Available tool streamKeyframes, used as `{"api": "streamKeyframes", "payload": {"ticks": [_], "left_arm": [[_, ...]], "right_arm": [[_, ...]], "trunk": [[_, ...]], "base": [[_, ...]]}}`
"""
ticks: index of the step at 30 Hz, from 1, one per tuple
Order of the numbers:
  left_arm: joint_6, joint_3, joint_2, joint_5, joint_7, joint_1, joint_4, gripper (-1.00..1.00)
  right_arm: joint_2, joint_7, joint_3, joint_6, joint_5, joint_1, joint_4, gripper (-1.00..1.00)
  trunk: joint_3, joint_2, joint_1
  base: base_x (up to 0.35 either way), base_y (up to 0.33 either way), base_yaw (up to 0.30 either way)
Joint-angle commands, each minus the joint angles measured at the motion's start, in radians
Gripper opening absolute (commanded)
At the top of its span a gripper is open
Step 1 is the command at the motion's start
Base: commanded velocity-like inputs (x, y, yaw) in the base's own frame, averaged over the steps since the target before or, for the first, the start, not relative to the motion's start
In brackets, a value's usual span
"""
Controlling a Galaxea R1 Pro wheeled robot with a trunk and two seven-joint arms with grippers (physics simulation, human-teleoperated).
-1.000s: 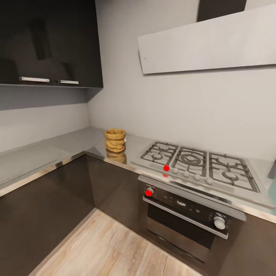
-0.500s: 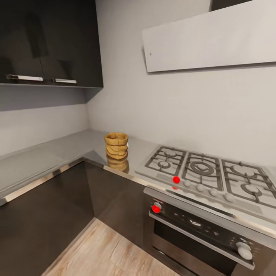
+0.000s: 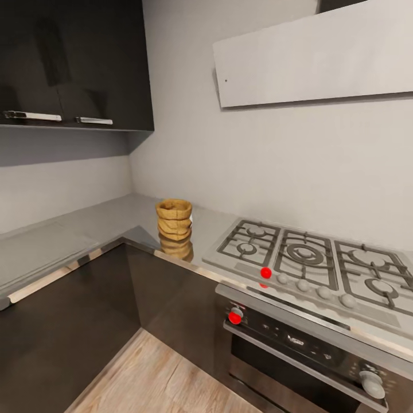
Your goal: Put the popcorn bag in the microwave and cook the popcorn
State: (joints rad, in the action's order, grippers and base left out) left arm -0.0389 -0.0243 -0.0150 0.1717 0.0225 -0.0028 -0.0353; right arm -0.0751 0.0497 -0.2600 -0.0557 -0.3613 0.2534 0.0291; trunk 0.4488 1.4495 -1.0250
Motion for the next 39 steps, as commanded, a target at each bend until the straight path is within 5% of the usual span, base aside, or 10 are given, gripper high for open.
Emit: {"api": "streamKeyframes", "payload": {"ticks": [1,39], "left_arm": [[-0.003,-0.002,0.0,0.005,0.002,0.0,0.0,1.0],[-0.001,-0.002,0.0,0.006,0.004,0.0,0.0,1.0]], "right_arm": [[0.002,0.005,-0.008,-0.006,-0.01,0.001,0.003,1.0],[0.001,0.004,-0.01,0.002,-0.006,0.001,0.003,1.0]], "trunk": [[-0.002,-0.006,0.004],[-0.121,-0.272,0.15]], "base": [[0.0,0.0,0.0],[0.0,0.0,0.0]]}}
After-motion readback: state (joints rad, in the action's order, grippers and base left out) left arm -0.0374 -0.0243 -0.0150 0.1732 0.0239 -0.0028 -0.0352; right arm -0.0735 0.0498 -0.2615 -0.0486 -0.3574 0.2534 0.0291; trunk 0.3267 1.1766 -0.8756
